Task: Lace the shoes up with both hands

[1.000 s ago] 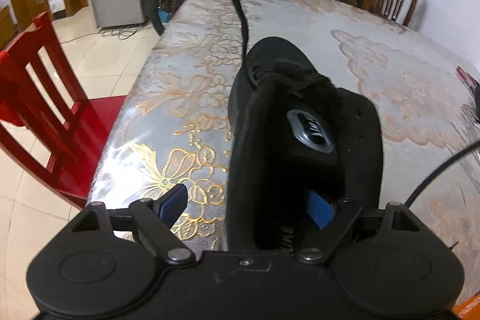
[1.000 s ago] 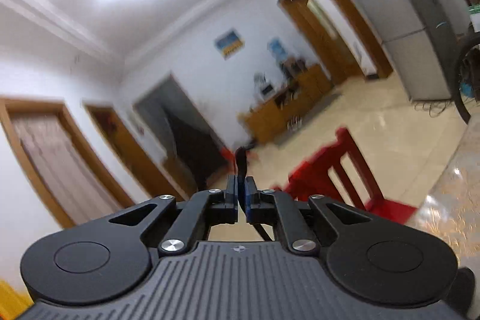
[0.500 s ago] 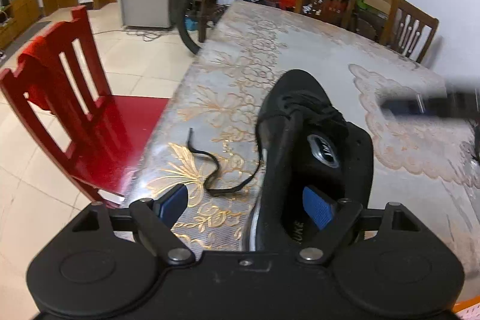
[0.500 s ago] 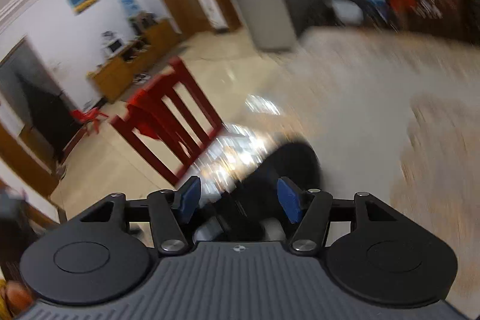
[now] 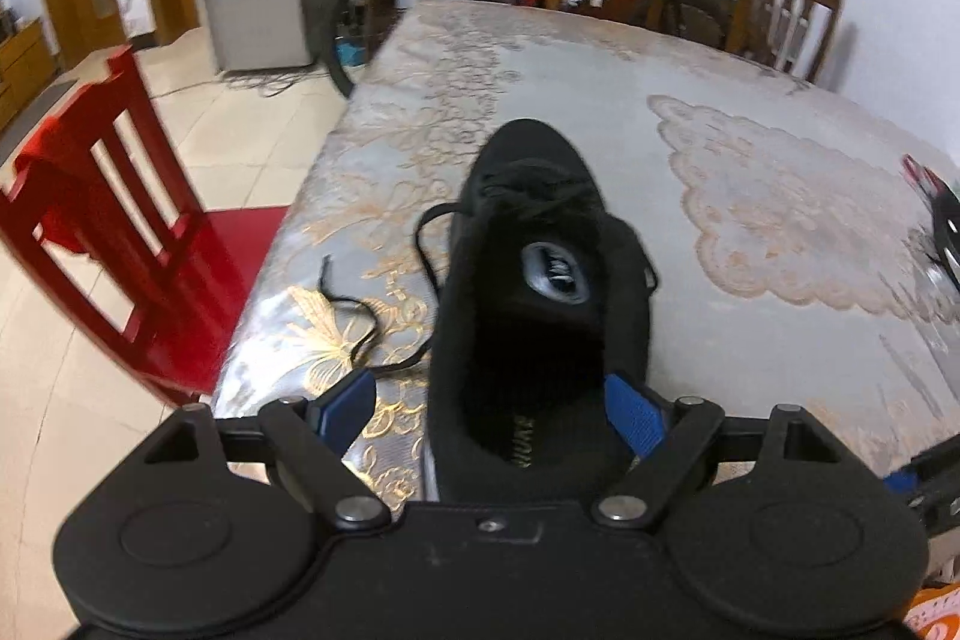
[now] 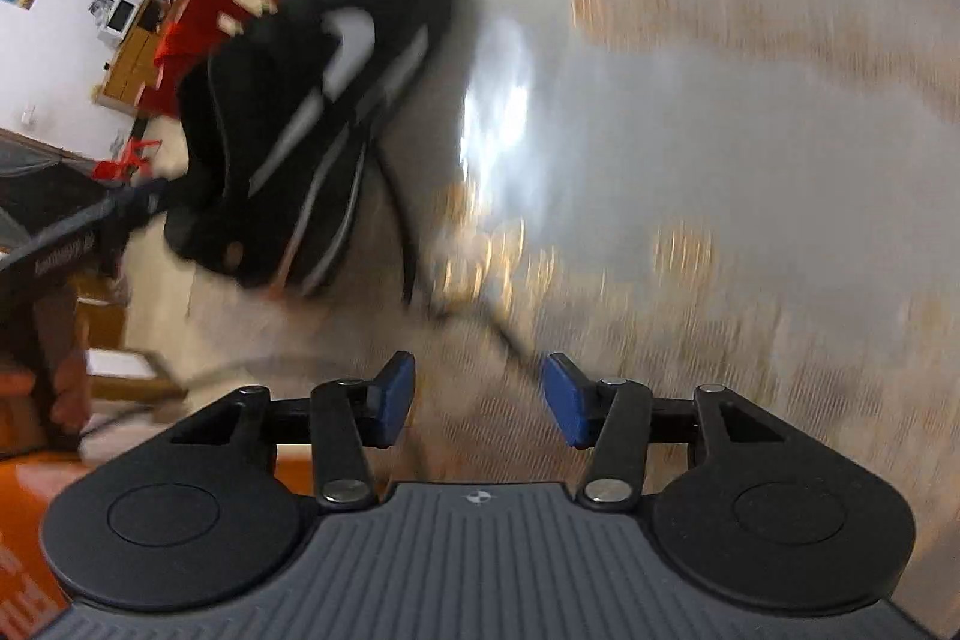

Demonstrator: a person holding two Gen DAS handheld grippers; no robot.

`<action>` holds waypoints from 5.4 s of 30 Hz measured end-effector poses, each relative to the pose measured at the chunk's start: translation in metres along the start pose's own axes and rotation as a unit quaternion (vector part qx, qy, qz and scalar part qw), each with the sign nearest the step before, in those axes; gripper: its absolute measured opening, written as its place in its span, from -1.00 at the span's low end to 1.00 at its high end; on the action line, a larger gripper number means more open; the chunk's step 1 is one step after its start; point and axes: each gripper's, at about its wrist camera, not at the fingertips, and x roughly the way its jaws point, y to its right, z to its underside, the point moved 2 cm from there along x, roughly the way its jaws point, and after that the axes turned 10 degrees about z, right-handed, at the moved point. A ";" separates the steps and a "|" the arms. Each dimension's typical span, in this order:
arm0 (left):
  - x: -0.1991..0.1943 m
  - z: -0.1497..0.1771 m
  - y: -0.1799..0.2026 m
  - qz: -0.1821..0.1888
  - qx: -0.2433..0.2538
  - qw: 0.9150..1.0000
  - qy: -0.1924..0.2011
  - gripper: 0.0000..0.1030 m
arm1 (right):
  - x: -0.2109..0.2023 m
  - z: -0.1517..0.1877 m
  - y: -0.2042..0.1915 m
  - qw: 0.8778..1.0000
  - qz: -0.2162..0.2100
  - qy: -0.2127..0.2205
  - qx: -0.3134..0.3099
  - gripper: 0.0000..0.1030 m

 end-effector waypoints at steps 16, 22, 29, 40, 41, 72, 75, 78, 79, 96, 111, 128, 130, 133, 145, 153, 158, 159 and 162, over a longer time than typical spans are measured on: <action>-0.001 -0.005 -0.019 0.054 0.021 0.998 0.012 0.59 | -0.009 -0.047 -0.007 0.970 0.115 0.182 0.109 -0.15; 0.002 -0.008 -0.027 0.059 0.030 0.998 0.016 0.59 | -0.023 0.008 -0.006 0.983 0.059 0.059 0.165 -0.14; 0.005 -0.008 -0.033 0.087 0.040 0.995 0.007 0.59 | -0.005 0.026 0.003 0.963 0.091 0.079 0.241 -0.14; 0.000 -0.001 -0.040 0.110 0.056 0.992 0.005 0.60 | 0.006 -0.057 -0.011 0.924 0.158 0.256 0.235 -0.18; -0.001 0.000 -0.041 0.111 0.055 0.992 0.008 0.60 | 0.005 -0.054 -0.014 0.922 0.167 0.257 0.237 -0.18; -0.033 -0.017 -0.043 0.004 -0.016 0.995 0.094 0.53 | -0.006 -0.084 -0.164 0.906 0.026 0.294 -0.305 -0.96; -0.020 -0.015 -0.026 -0.002 0.008 0.997 0.075 0.00 | -0.006 -0.089 -0.157 0.927 -0.030 0.276 -0.252 -0.96; -0.002 -0.015 -0.031 0.022 -0.028 0.998 0.056 -0.59 | -0.005 -0.079 -0.159 0.926 -0.033 0.281 -0.251 -0.96; 0.002 -0.015 -0.035 0.031 -0.049 0.997 0.058 -0.63 | -0.003 -0.077 -0.160 0.925 -0.026 0.280 -0.257 -0.96; -0.008 -0.003 -0.102 0.113 -0.334 0.931 0.097 -0.51 | 0.002 -0.085 -0.201 0.923 -0.007 0.230 -0.309 -0.97; -0.005 0.000 -0.112 0.126 -0.340 0.927 0.093 -0.42 | 0.004 -0.088 -0.208 0.919 -0.014 0.234 -0.317 -0.97; 0.002 -0.001 -0.097 0.138 -0.303 0.939 0.080 -0.30 | 0.011 -0.095 -0.210 0.922 0.016 0.251 -0.296 -0.97; 0.003 -0.001 -0.096 0.138 -0.300 0.941 0.080 -0.29 | 0.009 -0.095 -0.208 0.922 0.012 0.251 -0.294 -0.95; 0.004 -0.001 -0.094 0.139 -0.296 0.942 0.080 -0.28 | 0.007 -0.096 -0.206 0.921 0.005 0.250 -0.299 -0.83; 0.006 0.001 -0.095 0.146 -0.289 0.942 0.088 -0.23 | -0.006 -0.094 -0.222 0.872 0.036 0.213 -0.438 -0.48; 0.007 0.004 -0.098 0.154 -0.291 0.940 0.094 -0.19 | 0.023 -0.083 -0.242 0.795 0.103 0.175 -0.572 -0.48; 0.007 0.003 -0.096 0.149 -0.280 0.944 0.094 -0.15 | 0.031 -0.088 -0.239 0.795 0.099 0.168 -0.574 -0.68; 0.007 0.003 -0.096 0.149 -0.278 0.944 0.093 -0.15 | 0.029 -0.087 -0.238 0.795 0.095 0.171 -0.574 -0.69; 0.007 0.002 -0.097 0.150 -0.274 0.945 0.092 -0.14 | 0.027 -0.086 -0.236 0.797 0.091 0.178 -0.570 -0.75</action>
